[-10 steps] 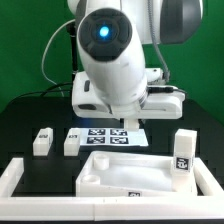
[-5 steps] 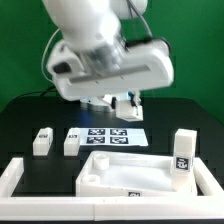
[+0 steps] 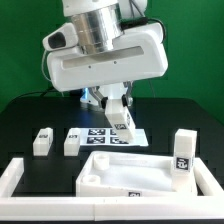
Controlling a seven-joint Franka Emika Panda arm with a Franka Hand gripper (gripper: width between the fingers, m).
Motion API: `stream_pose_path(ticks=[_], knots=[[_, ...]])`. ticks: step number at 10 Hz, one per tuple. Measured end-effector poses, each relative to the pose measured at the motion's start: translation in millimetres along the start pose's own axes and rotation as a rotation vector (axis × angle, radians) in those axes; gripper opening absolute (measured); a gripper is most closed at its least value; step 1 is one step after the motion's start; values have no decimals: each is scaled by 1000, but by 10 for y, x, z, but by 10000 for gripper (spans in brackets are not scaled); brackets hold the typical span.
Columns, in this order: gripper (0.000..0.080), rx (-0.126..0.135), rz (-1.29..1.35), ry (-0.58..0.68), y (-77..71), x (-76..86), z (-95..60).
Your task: Assemble desk
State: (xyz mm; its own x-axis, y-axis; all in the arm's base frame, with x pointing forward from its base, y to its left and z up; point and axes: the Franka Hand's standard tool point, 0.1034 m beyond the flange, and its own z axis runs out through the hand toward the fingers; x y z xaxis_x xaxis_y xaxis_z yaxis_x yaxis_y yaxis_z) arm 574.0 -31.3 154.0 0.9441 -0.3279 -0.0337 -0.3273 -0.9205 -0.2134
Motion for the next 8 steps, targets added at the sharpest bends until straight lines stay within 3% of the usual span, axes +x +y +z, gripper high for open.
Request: stream_pose_path(ticks=[1, 2, 3, 4, 5, 7, 8], knots=[[288, -27, -46, 132, 128, 128, -25], [288, -44, -57, 179, 173, 205, -139], [288, -69, -88, 323, 115, 423, -349], [288, -91, -112, 429, 125, 466, -359], [288, -98, -106, 449, 164, 407, -295], [288, -132, -121, 612, 222, 453, -341], [288, -140, -124, 627, 243, 433, -296]])
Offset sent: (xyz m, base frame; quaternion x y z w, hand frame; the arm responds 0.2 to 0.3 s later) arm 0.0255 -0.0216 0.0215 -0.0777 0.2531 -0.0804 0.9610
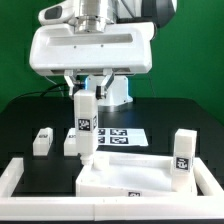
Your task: Assemble desk
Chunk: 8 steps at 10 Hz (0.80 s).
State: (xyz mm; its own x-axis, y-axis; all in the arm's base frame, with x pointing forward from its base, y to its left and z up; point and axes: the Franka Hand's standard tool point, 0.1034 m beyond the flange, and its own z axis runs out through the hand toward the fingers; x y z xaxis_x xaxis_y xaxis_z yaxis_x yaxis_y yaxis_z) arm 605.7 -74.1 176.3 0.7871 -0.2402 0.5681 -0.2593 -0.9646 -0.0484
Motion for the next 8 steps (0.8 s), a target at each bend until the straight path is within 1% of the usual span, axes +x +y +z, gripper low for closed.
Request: stream_pose_path(ticks=[5, 8], knots=[[289, -6, -21, -22, -61, -251, 133], [289, -8, -29, -43, -81, -359, 231]])
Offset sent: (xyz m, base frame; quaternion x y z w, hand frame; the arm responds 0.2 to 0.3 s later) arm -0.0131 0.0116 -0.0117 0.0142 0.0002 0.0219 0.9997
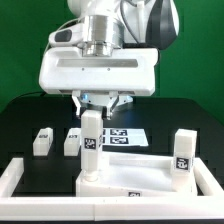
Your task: Assemble desk
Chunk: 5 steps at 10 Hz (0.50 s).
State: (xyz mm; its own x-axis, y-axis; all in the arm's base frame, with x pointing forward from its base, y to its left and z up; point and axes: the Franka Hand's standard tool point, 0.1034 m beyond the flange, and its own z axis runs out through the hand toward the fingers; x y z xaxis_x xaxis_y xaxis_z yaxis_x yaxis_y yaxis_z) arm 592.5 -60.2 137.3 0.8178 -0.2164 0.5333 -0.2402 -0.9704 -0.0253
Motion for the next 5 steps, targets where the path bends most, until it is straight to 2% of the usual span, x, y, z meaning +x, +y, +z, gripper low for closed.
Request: stream_pose_path(ticks=[5], knots=[[289, -10, 0, -12, 47, -84, 85]])
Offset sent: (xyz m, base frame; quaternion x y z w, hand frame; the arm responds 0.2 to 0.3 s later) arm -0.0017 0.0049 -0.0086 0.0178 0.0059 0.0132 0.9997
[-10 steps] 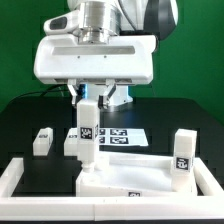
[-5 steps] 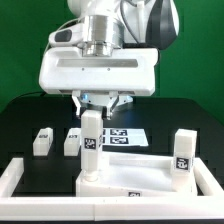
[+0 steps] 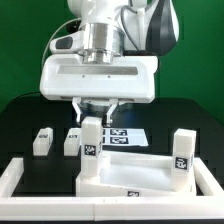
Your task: Assemble desk
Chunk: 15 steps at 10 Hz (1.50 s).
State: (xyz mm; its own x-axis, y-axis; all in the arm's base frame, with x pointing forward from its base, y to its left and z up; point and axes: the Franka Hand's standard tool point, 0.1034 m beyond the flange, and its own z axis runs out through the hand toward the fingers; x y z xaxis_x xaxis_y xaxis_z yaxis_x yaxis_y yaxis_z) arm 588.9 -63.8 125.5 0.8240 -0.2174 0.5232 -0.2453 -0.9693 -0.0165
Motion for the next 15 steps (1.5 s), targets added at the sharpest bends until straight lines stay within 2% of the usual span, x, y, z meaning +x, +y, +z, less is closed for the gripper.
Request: stream_pose_path(ticks=[3, 4, 5, 6, 10, 11, 12, 14, 15], knots=[[303, -1, 0, 0, 1, -6, 6], [504, -1, -1, -1, 2, -7, 7], [504, -1, -1, -1, 2, -8, 8], [618, -1, -1, -1, 2, -8, 8], [648, 1, 1, -14, -1, -20, 16], [649, 21, 13, -89, -37, -22, 23], [649, 35, 22, -125, -59, 54, 10], [649, 32, 21, -131, -52, 44, 72], [649, 42, 30, -210, -14, -5, 106]])
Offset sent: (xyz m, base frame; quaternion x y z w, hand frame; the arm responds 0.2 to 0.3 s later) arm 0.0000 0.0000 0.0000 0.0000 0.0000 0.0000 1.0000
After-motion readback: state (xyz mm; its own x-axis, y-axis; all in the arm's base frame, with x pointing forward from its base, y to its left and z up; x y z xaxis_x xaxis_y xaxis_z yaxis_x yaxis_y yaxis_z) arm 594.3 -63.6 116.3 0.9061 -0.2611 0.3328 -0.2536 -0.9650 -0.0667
